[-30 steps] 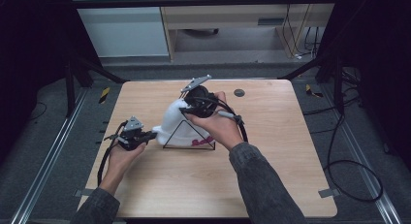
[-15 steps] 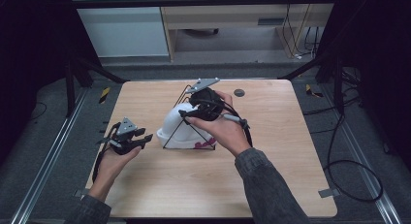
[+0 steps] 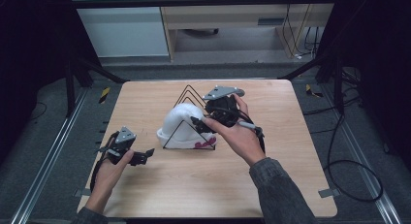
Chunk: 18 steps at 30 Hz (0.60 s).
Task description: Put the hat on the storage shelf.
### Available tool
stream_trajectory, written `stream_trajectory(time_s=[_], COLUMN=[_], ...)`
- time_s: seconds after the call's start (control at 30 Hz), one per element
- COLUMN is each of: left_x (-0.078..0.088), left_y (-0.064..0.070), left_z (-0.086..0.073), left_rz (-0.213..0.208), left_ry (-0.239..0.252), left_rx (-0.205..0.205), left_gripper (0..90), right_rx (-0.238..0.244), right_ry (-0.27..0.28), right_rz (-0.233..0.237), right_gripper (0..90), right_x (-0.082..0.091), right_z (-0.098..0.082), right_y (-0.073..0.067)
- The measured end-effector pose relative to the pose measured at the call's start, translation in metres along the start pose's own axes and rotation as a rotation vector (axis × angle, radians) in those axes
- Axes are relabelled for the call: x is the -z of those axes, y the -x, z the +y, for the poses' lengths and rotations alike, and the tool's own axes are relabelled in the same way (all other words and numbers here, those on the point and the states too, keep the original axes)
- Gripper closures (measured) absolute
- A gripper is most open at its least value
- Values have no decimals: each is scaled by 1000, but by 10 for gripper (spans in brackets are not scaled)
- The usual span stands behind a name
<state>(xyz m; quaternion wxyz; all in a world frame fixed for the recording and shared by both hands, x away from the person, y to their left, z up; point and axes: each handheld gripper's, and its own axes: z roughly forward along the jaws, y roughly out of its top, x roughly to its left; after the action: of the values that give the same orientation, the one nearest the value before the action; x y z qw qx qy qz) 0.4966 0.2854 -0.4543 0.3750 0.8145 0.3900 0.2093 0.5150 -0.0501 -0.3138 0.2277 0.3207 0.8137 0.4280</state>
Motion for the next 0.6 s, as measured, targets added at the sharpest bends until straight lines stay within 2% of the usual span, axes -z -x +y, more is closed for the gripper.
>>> stream_trajectory(time_s=[0.17, 0.37, 0.47, 0.6], left_x=[0, -2, -3, -8], left_y=[2, 2, 1, -1], left_z=[-3, -10, -13, -22], left_rz=[-4, 1, 2, 9], left_ry=[-11, -24, -26, -57], left_rx=[4, 10, 3, 10], left_gripper=[52, 52, 51, 50], right_rx=[-10, 9, 26, 28], right_ry=[7, 10, 10, 5], right_rz=[-10, -23, -38, -47], right_gripper=[104, 116, 117, 115], right_x=[7, 13, 21, 30], right_z=[-5, -11, -19, -31], right_y=[4, 4, 4, 6])
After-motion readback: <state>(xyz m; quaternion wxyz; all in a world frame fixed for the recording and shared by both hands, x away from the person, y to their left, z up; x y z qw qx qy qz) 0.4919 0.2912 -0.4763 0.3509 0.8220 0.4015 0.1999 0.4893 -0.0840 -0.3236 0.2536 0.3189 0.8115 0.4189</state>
